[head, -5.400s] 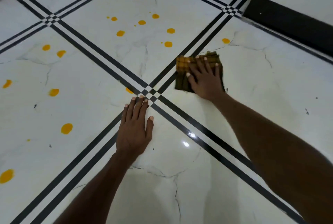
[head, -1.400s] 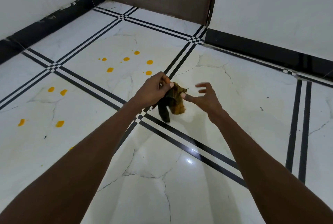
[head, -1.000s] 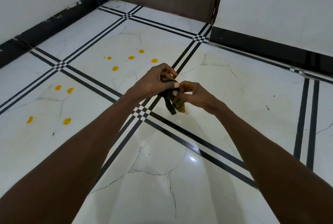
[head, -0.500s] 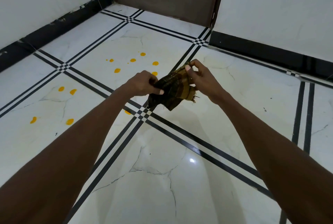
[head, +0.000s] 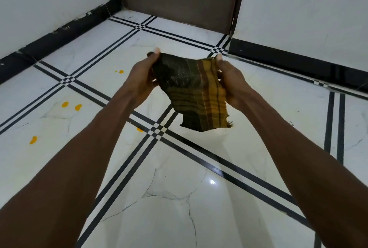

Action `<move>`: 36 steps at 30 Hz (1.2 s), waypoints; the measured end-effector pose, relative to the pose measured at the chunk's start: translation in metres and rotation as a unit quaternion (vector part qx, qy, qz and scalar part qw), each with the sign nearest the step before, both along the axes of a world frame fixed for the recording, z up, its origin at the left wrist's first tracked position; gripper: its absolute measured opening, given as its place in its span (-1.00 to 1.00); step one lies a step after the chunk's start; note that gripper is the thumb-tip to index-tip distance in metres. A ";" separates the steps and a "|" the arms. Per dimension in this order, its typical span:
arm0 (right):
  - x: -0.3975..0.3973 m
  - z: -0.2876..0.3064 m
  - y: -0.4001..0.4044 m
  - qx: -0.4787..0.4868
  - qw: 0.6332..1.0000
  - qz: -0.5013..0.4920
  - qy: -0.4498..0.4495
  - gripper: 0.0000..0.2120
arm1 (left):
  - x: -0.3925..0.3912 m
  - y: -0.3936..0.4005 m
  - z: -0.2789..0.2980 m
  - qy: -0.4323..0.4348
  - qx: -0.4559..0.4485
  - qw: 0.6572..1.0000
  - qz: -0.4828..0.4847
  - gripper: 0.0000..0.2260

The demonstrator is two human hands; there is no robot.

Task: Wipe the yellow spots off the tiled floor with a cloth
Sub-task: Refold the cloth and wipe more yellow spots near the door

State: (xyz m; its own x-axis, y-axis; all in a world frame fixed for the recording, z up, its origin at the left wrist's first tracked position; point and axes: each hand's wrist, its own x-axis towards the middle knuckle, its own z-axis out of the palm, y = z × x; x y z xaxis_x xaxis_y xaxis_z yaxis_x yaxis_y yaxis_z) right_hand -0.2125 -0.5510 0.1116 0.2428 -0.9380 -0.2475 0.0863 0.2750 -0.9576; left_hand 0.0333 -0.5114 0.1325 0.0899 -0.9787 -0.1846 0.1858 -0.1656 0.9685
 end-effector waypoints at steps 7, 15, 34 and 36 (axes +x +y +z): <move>-0.007 -0.075 0.049 0.227 0.950 0.211 0.034 -0.06 | -0.047 0.033 -0.102 0.099 0.220 0.970 -0.038 -0.26; -0.011 -0.083 0.045 0.198 0.971 0.129 -0.038 -0.73 | -0.012 0.046 -0.121 -0.025 0.243 0.958 -0.152 -0.44; -0.006 -0.005 -0.016 -0.183 0.850 0.208 0.448 -0.51 | -0.001 0.000 -0.029 -0.257 0.009 0.966 -0.039 -0.19; 0.000 -0.003 -0.016 -0.229 0.806 0.216 0.502 -0.52 | -0.001 0.000 -0.024 -0.313 -0.008 0.946 -0.086 -0.15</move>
